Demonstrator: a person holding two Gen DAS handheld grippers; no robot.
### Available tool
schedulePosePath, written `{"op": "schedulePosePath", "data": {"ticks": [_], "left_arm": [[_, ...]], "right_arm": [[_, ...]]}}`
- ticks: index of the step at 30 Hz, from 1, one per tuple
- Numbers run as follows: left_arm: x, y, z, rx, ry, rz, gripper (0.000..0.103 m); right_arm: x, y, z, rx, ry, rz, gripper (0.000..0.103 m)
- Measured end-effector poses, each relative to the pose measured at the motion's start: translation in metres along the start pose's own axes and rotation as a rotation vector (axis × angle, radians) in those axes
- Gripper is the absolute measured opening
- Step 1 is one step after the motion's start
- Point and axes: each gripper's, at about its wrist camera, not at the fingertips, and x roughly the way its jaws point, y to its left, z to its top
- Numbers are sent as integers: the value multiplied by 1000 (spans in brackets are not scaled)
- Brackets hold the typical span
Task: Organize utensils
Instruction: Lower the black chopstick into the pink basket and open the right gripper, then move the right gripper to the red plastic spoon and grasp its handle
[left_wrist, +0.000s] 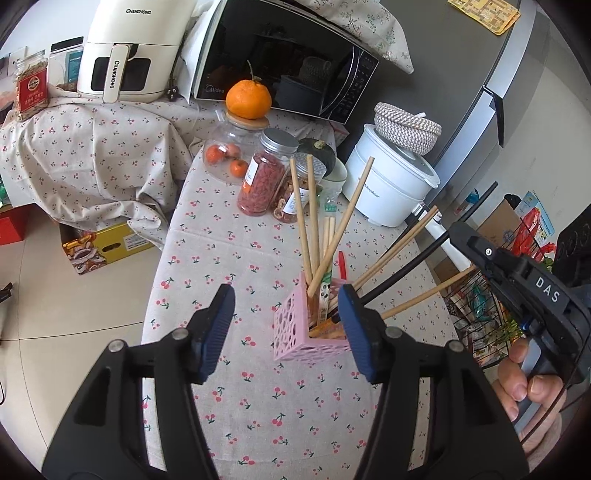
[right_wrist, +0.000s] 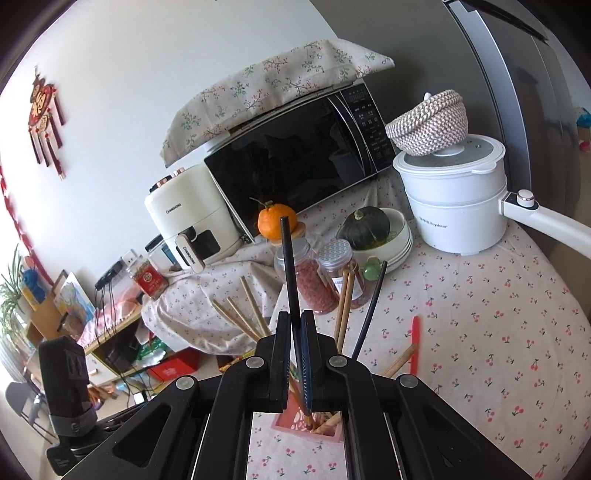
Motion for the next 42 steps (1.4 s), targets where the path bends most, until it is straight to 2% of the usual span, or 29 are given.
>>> {"op": "schedulePosePath", "data": {"ticks": [3,5,7,9,11,13,16,22,30,36,42], "left_arm": [[1,-1,-1,5,12,-4,60],[0,-1,-3,10,16,-6,63],[0,-4,-4,18,22,-2,66],[-1,-6,-5,25,27,3,73],[-1,-8,-7,30,29,10,76],[-2,-10,-8,36,32,15,79],[-3,-14,-11,49,38,28,82],[0,-25,-22,90,61,46,87],[7,-30,-39,117,112,63,91],[14,-22,-45,93,140,88,94],[17,-15,-42,109,110,138,102]], "right_arm": [[13,-3,-5,5,35,-25,11],[12,-5,-5,5,33,-31,18],[4,-3,-1,-5,12,-35,46],[-9,-1,4,-24,-27,-31,62],[-23,3,10,-51,-54,-26,66],[-38,4,13,-69,-75,-37,78],[-58,-1,15,-78,-99,-52,89],[-88,-23,9,-107,-102,-126,101],[-98,-69,-10,-101,-60,-232,103],[-69,-98,-33,-122,21,-316,103],[-11,-110,-52,-189,103,-317,103]]}}
